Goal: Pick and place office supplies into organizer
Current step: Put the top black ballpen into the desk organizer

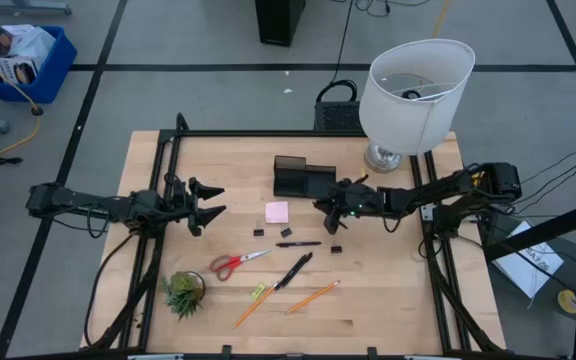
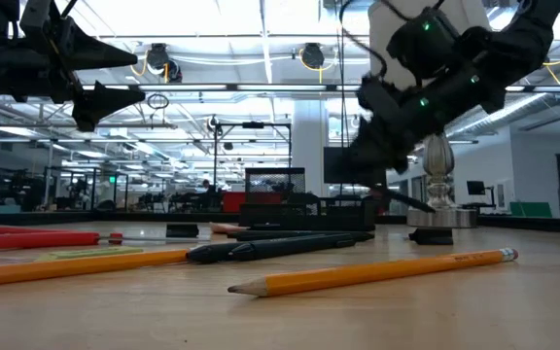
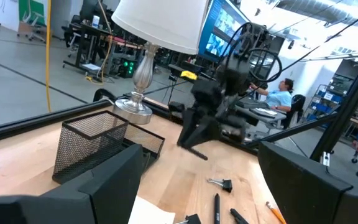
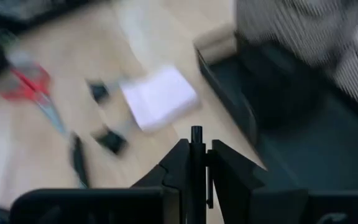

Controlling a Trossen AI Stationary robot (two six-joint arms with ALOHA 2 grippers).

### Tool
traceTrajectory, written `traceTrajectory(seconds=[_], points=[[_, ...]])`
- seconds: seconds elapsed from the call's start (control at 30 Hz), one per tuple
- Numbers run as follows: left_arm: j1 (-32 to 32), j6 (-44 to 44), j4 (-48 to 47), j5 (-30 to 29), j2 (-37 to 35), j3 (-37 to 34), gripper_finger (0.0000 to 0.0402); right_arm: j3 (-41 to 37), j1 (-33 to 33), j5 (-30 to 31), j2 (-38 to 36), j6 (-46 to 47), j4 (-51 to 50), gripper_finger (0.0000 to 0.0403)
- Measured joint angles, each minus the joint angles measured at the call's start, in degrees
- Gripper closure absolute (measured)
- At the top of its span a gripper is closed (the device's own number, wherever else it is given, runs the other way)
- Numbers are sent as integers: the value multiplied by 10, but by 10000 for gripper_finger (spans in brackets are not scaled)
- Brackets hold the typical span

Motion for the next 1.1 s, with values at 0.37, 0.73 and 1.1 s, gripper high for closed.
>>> traceTrajectory(seconds=[0.37, 0.73, 1.1], points=[[0, 5, 0, 0, 0, 0, 78, 0, 3, 58, 0, -85, 201, 353], [0, 17, 1, 0, 0, 0, 78, 0, 3, 140, 8, -146, 325, 353], [0, 27, 10, 0, 0, 0, 78, 2, -37, 139, 119, -165, 533, 353]])
